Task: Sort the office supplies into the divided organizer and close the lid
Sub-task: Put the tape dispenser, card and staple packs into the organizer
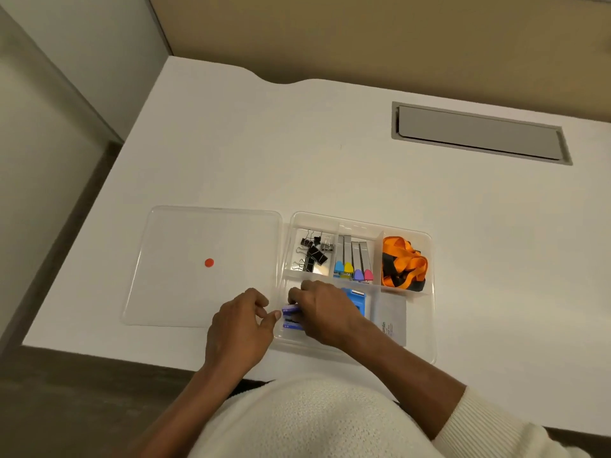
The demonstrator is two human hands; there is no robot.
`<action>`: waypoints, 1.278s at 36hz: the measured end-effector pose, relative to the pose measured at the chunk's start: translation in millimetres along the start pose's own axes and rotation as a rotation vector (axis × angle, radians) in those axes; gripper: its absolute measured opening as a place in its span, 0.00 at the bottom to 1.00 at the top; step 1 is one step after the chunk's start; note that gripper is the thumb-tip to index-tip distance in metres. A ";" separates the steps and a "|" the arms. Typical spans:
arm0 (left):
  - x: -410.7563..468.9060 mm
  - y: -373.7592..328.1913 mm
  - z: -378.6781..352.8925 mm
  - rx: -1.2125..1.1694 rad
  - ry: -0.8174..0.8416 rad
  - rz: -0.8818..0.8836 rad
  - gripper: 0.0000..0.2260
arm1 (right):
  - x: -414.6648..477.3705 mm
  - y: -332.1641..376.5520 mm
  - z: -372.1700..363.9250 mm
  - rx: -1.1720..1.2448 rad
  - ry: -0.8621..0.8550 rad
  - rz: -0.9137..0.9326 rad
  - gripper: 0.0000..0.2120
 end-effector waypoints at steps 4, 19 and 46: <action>0.4 2.4 -5.3 -0.021 0.072 0.026 0.08 | 3.7 -4.9 3.4 0.039 0.019 -0.019 0.12; 1.9 -1.7 -7.6 -0.026 0.091 0.028 0.08 | 5.6 -4.3 8.7 -0.112 -0.011 -0.031 0.16; 25.6 40.8 31.7 -0.156 -0.074 0.188 0.09 | 0.2 17.4 29.3 0.175 -0.232 0.097 0.10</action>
Point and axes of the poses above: each hand's wrist, its own x-axis towards the middle knuckle, its own z-axis out of the back of the hand, y = z × x, the point moved 1 cm from there along x, towards the middle knuckle, and after that the axes turned 15 degrees about x, right-handed, at the moved point
